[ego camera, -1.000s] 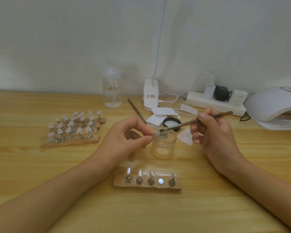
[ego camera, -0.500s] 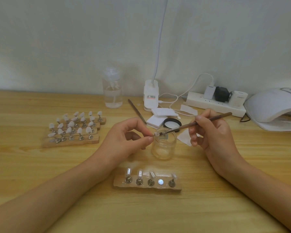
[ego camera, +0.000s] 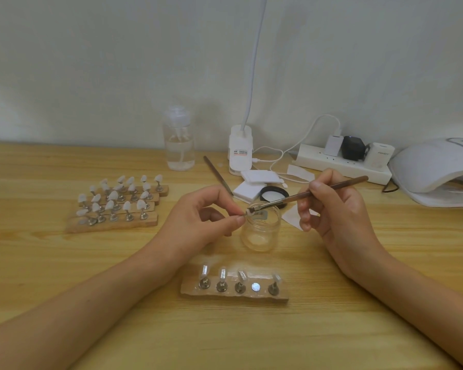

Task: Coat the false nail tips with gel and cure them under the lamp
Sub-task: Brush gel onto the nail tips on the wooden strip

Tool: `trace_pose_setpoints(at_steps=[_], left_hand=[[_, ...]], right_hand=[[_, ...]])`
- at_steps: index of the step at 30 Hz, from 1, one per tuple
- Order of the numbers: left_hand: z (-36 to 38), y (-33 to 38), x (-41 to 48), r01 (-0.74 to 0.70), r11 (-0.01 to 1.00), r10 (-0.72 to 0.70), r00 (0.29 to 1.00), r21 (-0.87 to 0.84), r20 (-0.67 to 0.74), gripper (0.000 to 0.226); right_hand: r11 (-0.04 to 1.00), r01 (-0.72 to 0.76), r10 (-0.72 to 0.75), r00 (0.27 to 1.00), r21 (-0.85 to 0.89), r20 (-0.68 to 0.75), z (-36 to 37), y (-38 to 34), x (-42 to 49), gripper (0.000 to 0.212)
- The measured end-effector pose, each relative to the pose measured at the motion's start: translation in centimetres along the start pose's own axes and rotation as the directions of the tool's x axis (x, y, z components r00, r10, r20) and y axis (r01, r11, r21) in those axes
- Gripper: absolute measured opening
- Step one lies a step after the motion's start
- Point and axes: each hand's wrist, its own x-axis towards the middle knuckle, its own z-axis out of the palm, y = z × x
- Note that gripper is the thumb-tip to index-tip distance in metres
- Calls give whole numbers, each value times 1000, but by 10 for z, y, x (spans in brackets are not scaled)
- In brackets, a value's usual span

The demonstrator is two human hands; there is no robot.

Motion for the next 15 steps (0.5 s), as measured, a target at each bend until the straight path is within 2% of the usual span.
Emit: trace_pose_setpoints(at_steps=[4,8,12,15], left_hand=[[0,0,0,-7,1000,7,1000,0,3,15],[0,0,0,-6,1000,6,1000,4,4,14],[1,0,-1,-10,1000,10,1000,-2,0,14],[1,0,-1,-19,1000,19,1000,-12,-1,14]], right_hand=[[999,-11,12,999,31,-52,-2,-1,0,24],[1000,13,-14,1000,22,8,0,-1,-1,23],[999,-27,28,998,18,-60,-2,1,2,21],[997,1,-2,1000,74,11,-1,0,1,21]])
